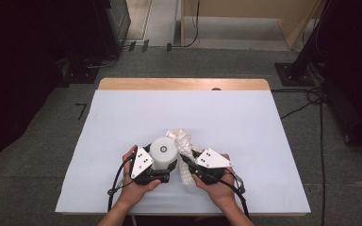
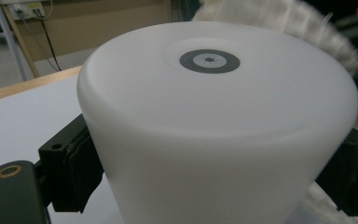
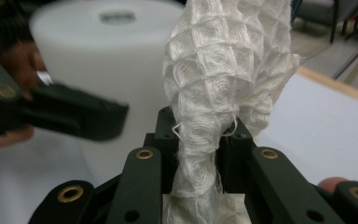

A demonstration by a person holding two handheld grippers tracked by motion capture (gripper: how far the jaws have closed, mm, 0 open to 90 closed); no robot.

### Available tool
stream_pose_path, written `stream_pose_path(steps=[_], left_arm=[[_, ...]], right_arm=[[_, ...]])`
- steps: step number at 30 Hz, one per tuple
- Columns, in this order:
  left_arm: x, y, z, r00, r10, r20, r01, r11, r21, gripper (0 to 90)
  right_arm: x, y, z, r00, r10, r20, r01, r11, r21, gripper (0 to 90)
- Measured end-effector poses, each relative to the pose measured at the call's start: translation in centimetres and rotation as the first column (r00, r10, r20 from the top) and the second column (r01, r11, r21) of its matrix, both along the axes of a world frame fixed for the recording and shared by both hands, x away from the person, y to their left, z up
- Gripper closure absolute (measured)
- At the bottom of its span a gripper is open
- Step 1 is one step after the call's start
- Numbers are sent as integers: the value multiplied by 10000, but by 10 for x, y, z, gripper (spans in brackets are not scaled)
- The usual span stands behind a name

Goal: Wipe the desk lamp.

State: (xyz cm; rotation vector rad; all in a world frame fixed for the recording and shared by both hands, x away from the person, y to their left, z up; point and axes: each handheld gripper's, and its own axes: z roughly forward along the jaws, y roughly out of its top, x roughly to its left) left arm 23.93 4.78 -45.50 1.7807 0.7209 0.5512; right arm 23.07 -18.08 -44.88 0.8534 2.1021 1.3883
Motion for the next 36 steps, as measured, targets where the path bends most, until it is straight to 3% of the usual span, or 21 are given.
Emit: stream_pose_path(steps=[3,6,13,18,24,28,33,36], left_arm=[[0,3,3,9999,55,100,-54,9999,-118,85],[1,6,3,9998,102,151,-99,9998,-200,85],[6,5,-8,9997,212,87,-213,9996,185,85],[10,2,-18,9997,236,-74,-232,9982,557,85],[11,7,-19,9995,187,-270,-177,9991,381,83],[6,7,-15,9974,671,-265,-661,9972,345,29],[-2,-3,-15,9869,1569,-371,-1552,9869,431,29],[-5,-13,-17,9694,2370,-641,-2329,9704,643,29]], right_arm=[[5,4,-14,9976,-53,-693,29,9994,-348,729],[8,6,-19,9952,5,-980,-67,9980,-630,728],[8,-3,-11,9976,-388,-579,363,9983,-450,728],[10,-11,-9,9952,-806,-563,790,9964,-302,729],[11,-14,-9,9945,-909,-523,894,9955,-316,728],[11,-15,-9,9941,-927,-567,910,9954,-310,728],[13,-19,-9,9933,-1020,-540,1004,9945,-311,728],[13,-20,-9,9922,-1127,-525,1113,9934,-287,728]])
